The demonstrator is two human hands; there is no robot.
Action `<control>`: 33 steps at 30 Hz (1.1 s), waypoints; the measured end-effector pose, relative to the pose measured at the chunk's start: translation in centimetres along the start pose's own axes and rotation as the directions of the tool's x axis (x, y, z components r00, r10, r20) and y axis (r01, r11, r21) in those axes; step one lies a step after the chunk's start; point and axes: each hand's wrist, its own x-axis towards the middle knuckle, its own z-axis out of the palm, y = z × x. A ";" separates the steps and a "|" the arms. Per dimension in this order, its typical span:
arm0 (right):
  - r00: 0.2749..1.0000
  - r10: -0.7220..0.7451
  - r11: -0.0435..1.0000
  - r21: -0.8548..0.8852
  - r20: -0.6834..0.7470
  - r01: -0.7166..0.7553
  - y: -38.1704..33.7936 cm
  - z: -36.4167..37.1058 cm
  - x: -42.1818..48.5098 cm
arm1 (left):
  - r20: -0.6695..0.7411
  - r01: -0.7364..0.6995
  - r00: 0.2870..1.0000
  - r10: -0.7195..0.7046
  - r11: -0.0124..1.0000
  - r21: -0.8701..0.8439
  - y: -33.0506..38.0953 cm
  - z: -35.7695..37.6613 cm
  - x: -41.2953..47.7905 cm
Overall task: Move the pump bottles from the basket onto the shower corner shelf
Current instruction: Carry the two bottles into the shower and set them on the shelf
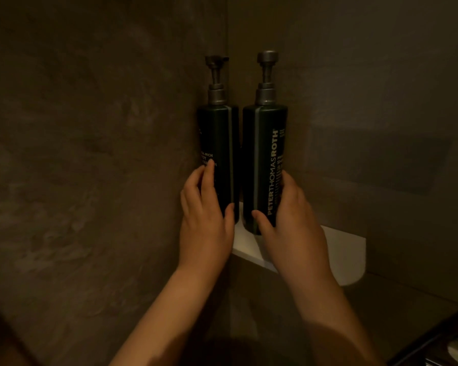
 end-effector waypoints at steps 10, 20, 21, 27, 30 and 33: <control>0.997 0.041 0.999 -0.017 0.059 -0.040 0.1 -0.3 1.2 | 0.067 -0.004 0.998 0.003 1.000 0.019 0.3 1.0 0.5; 0.997 0.067 0.998 -0.012 0.035 -0.067 0.1 -0.4 1.3 | 0.119 0.019 0.992 -0.032 0.994 0.104 0.2 2.0 0.6; 0.997 0.069 0.998 -0.016 0.033 -0.068 0.0 -0.4 1.3 | 0.127 0.024 0.991 -0.040 0.993 0.119 0.2 2.0 0.6; 0.996 0.084 0.996 -0.022 0.032 -0.083 0.1 -0.3 1.3 | 0.164 0.059 0.983 -0.080 0.990 0.130 0.6 1.8 1.0; 0.994 0.097 0.995 -0.010 0.049 -0.096 0.2 -0.2 1.3 | 0.198 0.070 0.975 -0.097 0.988 0.138 0.8 1.5 0.7; 0.991 0.110 0.993 0.021 0.079 -0.112 0.2 -0.3 1.1 | 0.220 0.071 0.971 -0.094 0.992 0.108 1.1 0.5 0.0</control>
